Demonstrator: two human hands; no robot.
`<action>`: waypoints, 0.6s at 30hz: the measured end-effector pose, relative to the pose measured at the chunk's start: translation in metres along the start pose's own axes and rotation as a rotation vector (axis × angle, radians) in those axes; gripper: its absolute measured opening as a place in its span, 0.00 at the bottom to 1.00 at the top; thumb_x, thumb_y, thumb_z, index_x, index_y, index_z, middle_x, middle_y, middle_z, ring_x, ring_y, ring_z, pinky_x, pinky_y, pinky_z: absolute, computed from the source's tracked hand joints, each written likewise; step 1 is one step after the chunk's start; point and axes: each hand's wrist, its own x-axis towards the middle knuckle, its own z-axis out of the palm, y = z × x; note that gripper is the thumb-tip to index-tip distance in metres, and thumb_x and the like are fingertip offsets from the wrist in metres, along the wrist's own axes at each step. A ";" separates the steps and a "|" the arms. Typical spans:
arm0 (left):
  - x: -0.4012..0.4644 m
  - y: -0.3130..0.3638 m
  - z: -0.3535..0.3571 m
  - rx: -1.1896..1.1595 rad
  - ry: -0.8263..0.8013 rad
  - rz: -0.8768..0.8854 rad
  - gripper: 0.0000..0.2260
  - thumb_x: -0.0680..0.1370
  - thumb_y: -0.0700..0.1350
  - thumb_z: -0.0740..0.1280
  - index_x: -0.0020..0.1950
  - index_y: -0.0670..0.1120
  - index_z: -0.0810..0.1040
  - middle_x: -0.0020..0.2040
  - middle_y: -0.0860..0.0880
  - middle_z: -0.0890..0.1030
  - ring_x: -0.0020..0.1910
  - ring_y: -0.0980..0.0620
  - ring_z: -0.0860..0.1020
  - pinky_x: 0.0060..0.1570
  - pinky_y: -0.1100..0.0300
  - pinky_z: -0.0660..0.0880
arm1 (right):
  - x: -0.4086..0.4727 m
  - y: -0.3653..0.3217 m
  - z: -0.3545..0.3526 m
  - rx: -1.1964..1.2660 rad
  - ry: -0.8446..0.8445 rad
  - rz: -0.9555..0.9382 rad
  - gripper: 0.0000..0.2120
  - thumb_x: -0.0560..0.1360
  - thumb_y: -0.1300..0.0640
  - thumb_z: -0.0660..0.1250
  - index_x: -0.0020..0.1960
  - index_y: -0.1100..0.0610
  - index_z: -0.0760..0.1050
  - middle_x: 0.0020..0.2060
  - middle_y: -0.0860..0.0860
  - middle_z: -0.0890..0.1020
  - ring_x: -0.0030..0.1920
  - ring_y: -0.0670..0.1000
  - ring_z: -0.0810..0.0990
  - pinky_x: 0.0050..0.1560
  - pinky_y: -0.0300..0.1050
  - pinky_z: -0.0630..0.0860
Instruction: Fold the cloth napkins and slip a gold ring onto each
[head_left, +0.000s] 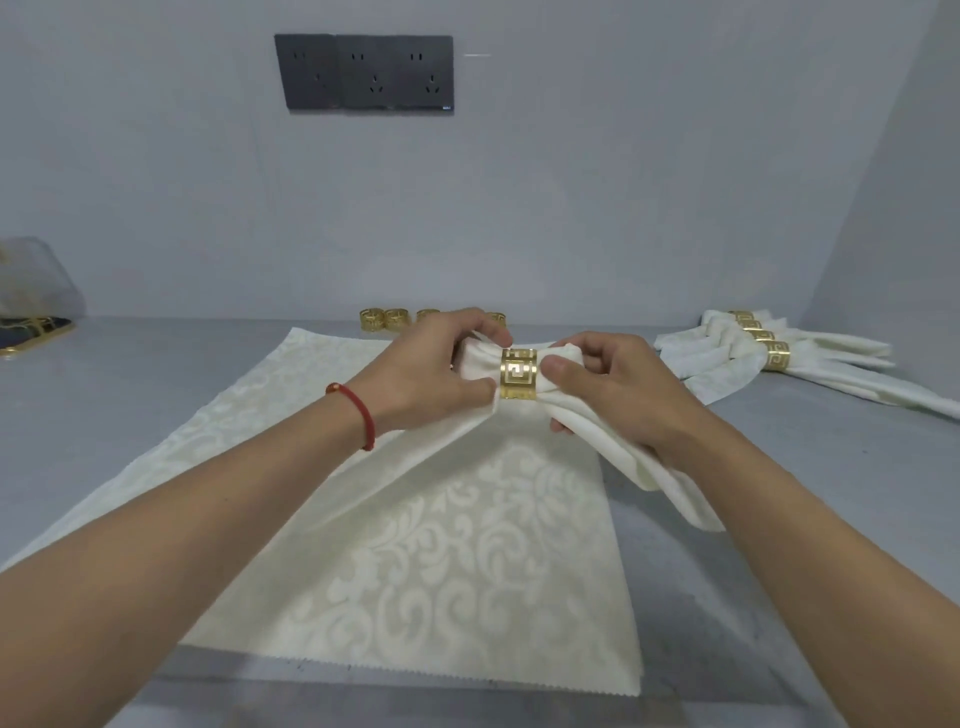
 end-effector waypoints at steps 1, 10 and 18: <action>0.001 0.006 0.006 0.017 0.006 -0.001 0.18 0.70 0.42 0.73 0.57 0.56 0.78 0.48 0.53 0.83 0.43 0.54 0.82 0.40 0.57 0.80 | -0.005 0.001 -0.007 -0.005 0.014 0.009 0.07 0.81 0.54 0.69 0.55 0.57 0.81 0.43 0.53 0.88 0.40 0.57 0.88 0.42 0.48 0.84; 0.036 0.040 0.103 -0.532 -0.057 -0.373 0.09 0.73 0.37 0.75 0.48 0.31 0.82 0.43 0.39 0.85 0.43 0.46 0.83 0.50 0.52 0.82 | -0.026 0.038 -0.099 -0.493 0.194 0.079 0.17 0.78 0.45 0.70 0.47 0.60 0.80 0.39 0.54 0.83 0.40 0.55 0.79 0.44 0.53 0.75; 0.119 0.078 0.229 -0.404 -0.053 -0.398 0.10 0.70 0.44 0.77 0.47 0.40 0.83 0.39 0.49 0.82 0.35 0.53 0.79 0.37 0.60 0.76 | -0.035 0.091 -0.209 -0.529 0.370 0.271 0.19 0.75 0.48 0.74 0.38 0.61 0.75 0.34 0.51 0.70 0.35 0.51 0.68 0.39 0.48 0.62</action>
